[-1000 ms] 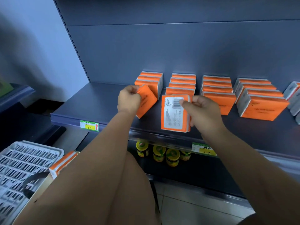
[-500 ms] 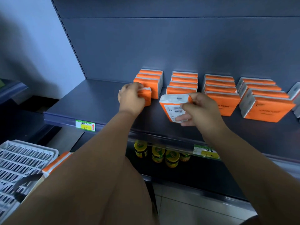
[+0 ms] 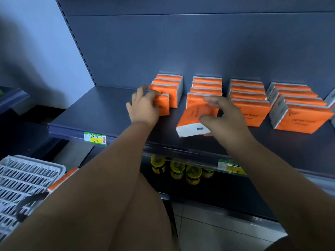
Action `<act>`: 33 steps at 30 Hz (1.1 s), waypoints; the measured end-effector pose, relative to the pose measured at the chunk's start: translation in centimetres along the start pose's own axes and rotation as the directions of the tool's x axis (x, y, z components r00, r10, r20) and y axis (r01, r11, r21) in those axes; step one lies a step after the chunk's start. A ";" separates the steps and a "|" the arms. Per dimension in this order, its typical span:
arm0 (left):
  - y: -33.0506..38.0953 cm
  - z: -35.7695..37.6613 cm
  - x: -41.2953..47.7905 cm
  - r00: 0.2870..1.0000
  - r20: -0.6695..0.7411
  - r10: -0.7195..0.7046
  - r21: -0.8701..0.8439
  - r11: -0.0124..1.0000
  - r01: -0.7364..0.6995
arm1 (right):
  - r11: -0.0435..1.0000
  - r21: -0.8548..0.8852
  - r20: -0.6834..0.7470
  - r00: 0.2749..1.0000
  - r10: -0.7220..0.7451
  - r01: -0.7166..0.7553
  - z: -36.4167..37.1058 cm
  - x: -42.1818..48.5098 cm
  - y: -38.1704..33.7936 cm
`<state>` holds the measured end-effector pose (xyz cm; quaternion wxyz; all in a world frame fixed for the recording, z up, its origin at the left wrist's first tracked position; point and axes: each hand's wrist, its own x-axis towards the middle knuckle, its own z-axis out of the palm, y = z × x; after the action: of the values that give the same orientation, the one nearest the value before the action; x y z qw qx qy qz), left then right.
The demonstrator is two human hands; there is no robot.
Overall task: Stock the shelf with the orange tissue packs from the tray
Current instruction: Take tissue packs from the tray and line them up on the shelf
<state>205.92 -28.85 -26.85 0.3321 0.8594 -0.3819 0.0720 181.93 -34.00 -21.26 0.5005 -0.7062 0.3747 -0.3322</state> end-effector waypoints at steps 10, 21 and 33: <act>-0.3 0.7 0.8 0.999 -0.037 0.022 -0.163 0.986 -0.028 | 0.998 -0.050 0.002 1.000 -0.023 0.024 -1.0 1.1 1.1; -0.4 1.2 2.1 0.909 0.070 -0.411 -0.331 0.850 0.410 | 0.991 -0.107 -0.074 0.995 0.070 -0.078 -1.8 2.4 1.8; -2.1 2.2 2.3 0.924 0.118 -0.363 -0.299 0.875 0.382 | 0.983 -0.182 0.113 0.992 0.052 -0.031 -0.6 2.3 1.5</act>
<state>208.70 -30.59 -28.79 0.4619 0.8541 -0.2253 -0.0803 182.25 -36.55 -22.28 0.4627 -0.7588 0.3878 -0.2444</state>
